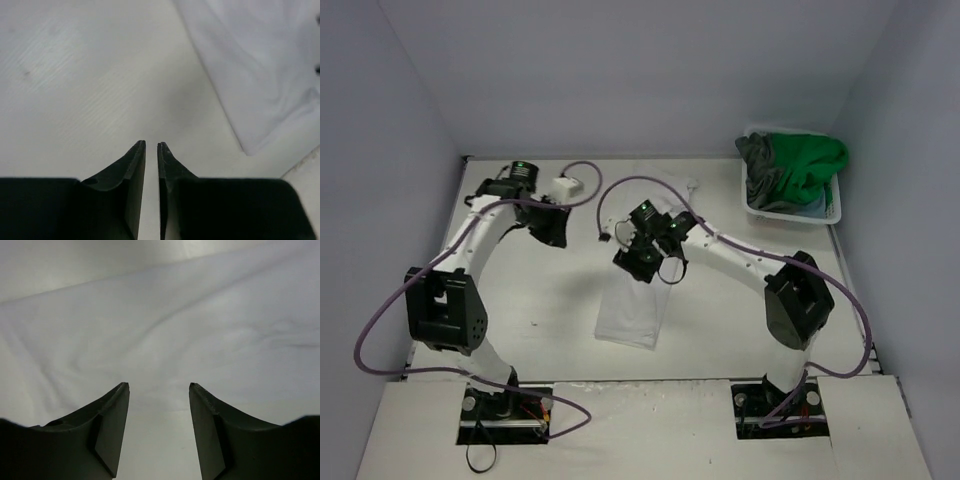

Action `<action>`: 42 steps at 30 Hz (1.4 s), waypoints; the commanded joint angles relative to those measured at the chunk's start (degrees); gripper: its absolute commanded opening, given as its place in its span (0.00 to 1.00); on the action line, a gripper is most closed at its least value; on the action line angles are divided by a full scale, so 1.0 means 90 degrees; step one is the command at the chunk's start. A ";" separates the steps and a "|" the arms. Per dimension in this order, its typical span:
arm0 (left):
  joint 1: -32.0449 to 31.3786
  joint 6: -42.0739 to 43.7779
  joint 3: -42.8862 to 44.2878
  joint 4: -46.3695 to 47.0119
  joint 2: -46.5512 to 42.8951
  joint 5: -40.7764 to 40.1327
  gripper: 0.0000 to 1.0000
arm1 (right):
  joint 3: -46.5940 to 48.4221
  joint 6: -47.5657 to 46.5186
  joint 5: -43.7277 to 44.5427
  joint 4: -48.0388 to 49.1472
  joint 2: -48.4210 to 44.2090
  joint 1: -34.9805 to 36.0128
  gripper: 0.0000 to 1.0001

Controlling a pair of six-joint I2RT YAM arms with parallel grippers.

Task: Fold and stack the t-shirts
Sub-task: Grab the bottom of the folded rectangular tshirt with right arm

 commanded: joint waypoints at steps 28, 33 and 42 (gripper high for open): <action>0.3876 -0.1815 -0.1373 0.1529 -0.1642 0.0760 0.19 | -0.1822 -0.0445 0.1855 0.0585 -0.0536 0.2875 0.69; 0.3867 -0.1805 -0.1500 0.1548 -0.1613 0.0867 0.19 | -0.1851 -0.0425 0.1777 0.0712 -0.0312 0.2895 0.69; 0.3876 -0.1756 -0.1617 0.1538 -0.1447 0.1043 0.19 | -0.1909 -0.0386 0.1377 0.0995 0.0186 0.3002 0.70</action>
